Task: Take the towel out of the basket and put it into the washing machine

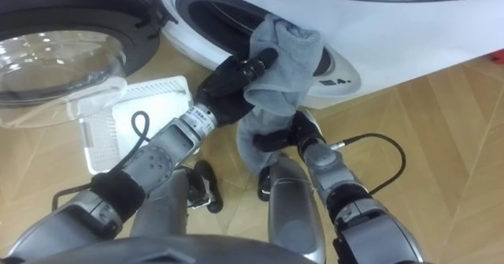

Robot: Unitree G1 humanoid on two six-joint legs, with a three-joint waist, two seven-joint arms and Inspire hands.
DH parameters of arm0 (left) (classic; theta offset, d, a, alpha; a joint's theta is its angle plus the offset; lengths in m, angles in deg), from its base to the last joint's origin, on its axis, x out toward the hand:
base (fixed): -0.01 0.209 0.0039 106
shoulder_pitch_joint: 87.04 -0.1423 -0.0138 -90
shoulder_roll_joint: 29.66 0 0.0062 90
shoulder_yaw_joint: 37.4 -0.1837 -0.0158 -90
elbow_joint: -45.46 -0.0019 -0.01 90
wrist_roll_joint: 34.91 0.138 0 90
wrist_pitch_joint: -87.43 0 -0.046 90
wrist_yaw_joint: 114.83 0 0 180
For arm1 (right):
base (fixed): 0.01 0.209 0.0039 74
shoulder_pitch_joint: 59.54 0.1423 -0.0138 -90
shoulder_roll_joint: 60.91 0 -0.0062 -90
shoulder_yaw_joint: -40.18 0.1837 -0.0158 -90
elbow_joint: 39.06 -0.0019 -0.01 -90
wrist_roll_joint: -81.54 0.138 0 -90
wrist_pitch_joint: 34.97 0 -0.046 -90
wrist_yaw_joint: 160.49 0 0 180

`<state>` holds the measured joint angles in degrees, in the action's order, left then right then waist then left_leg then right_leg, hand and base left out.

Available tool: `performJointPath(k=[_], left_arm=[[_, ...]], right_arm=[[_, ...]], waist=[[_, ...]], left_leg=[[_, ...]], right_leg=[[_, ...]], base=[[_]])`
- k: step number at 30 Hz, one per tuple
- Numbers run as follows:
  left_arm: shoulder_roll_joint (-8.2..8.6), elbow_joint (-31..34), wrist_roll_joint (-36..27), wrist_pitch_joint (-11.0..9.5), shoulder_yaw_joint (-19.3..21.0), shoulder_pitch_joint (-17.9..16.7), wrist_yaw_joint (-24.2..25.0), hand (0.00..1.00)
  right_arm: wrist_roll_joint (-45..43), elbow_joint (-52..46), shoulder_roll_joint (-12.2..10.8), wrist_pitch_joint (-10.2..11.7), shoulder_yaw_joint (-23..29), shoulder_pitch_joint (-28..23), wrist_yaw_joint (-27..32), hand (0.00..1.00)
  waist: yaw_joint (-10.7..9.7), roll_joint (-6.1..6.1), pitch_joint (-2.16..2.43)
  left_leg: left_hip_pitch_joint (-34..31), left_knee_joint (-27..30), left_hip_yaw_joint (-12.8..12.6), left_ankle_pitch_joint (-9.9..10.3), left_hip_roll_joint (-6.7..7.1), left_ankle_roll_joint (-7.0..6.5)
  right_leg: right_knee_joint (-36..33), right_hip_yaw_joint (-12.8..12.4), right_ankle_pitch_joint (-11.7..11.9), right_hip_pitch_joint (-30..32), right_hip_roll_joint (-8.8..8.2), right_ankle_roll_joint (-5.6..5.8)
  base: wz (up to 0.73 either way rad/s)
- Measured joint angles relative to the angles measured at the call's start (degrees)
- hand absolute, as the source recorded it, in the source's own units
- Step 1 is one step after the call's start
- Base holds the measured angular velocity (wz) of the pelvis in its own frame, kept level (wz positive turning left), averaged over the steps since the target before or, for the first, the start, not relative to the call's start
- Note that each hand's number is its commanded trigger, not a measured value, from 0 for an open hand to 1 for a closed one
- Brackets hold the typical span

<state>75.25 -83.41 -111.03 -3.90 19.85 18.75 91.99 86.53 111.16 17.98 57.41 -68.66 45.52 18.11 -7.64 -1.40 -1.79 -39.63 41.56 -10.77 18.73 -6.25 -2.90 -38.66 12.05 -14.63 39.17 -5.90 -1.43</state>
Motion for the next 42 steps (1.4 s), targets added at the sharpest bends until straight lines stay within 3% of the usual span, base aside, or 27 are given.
performJointPath(k=[1,2,3,7,11,17,19,23,25,28,36,42], left_arm=[[0.0,0.0,-0.01,0.04,0.02,0.0,-0.01,1.0],[0.0,0.0,-0.05,0.06,0.03,0.0,-0.02,0.58],[0.0,0.0,-0.61,0.15,0.0,-0.01,-0.22,0.0],[-0.02,-0.01,-0.93,0.2,0.01,-0.07,-0.46,0.0],[-0.14,-0.01,-3.32,0.12,1.31,-0.58,0.05,0.0],[-3.82,-4.46,-5.09,0.13,8.45,-3.18,0.34,0.0],[-6.33,-7.67,-1.25,-0.12,11.95,-5.41,-0.38,0.0],[-8.54,-11.36,10.75,-0.51,15.93,-8.49,-6.14,0.0],[-8.84,-13.23,21.18,-1.02,16.85,-8.6,-10.04,0.0],[-8.5,-15.02,29.1,-1.14,16.89,-8.29,-14.37,0.0],[-8.69,-15.6,39.29,-2.75,16.85,-8.82,-20.86,0.0],[-8.67,-16.35,39.73,-2.84,16.84,-9.87,-23.77,0.0]], right_arm=[[0.19,0.03,0.0,0.0,-0.01,0.01,0.01,1.0],[0.21,0.06,-0.01,0.0,0.02,0.01,0.01,1.0],[0.22,0.05,-0.02,0.0,0.03,-0.01,0.02,1.0],[-0.02,-0.17,0.0,0.01,0.11,-0.36,1.12,1.0],[-2.45,0.24,0.0,0.0,2.29,-1.07,2.04,1.0],[-4.18,0.14,2.16,-0.03,2.69,-2.65,2.71,1.0],[-5.92,0.2,3.0,-0.6,2.85,-2.95,3.42,1.0],[-5.77,0.3,4.8,-0.61,2.73,-3.2,3.82,1.0],[-6.26,1.56,5.41,-0.53,2.6,-2.26,3.71,1.0],[-6.29,4.0,5.77,-0.47,2.46,-0.26,3.74,1.0],[-5.36,6.21,6.85,-0.41,2.14,1.19,3.72,1.0],[-3.77,6.56,7.07,-0.48,2.0,1.15,3.0,1.0]], waist=[[0.08,-0.06,0.0],[0.15,-0.07,0.0],[0.24,-0.14,0.01],[0.85,-0.34,0.0],[3.59,-0.63,-0.05],[8.35,-0.9,-0.06],[9.97,-1.03,-0.12],[12.27,-1.14,-0.11],[12.93,-1.19,-0.15],[13.0,-1.17,-0.15],[13.94,-0.92,-0.32],[14.34,-0.57,-0.61]], left_leg=[[0.01,-0.03,0.02,0.0,0.0,0.0],[0.03,-0.07,0.02,0.0,0.0,0.0],[0.15,-0.17,0.05,0.0,0.02,0.01],[0.54,-0.52,0.03,-0.04,0.11,0.05],[1.68,-2.36,-0.19,-0.74,0.33,0.34],[2.35,-5.31,-0.02,-2.06,1.02,1.27],[2.28,-5.88,-0.01,-2.25,1.07,1.59],[1.94,-6.39,0.66,-2.45,1.19,1.92],[1.12,-6.45,1.77,-2.95,1.84,2.0],[0.08,-6.74,2.6,-3.27,2.04,1.89],[-1.0,-7.06,3.45,-3.85,2.94,1.62],[-1.25,-7.14,3.47,-3.86,2.83,1.62]], right_leg=[[0.04,0.02,0.0,-0.02,0.0,0.0],[0.05,0.02,0.01,-0.02,-0.01,-0.01],[0.13,0.07,0.01,-0.16,-0.06,-0.01],[0.3,-0.01,0.01,-0.48,-0.01,0.0],[1.6,0.29,0.34,-1.29,-0.1,-0.26],[2.19,0.61,0.26,-1.14,-0.61,-0.79],[2.82,1.04,0.08,-1.11,-0.47,-1.09],[2.96,2.25,-0.16,-1.13,-0.62,-1.44],[3.02,3.29,-0.2,-0.96,-1.03,-1.52],[3.09,4.19,-0.2,-0.58,-1.53,-1.51],[3.72,5.32,-0.27,-0.26,-2.18,-1.31],[4.0,5.65,-0.36,-0.25,-2.26,-1.19]], base=[[0.0],[0.0],[0.0],[0.0],[0.0],[0.05],[0.05],[0.12],[0.25],[0.19],[0.07],[0.04]])
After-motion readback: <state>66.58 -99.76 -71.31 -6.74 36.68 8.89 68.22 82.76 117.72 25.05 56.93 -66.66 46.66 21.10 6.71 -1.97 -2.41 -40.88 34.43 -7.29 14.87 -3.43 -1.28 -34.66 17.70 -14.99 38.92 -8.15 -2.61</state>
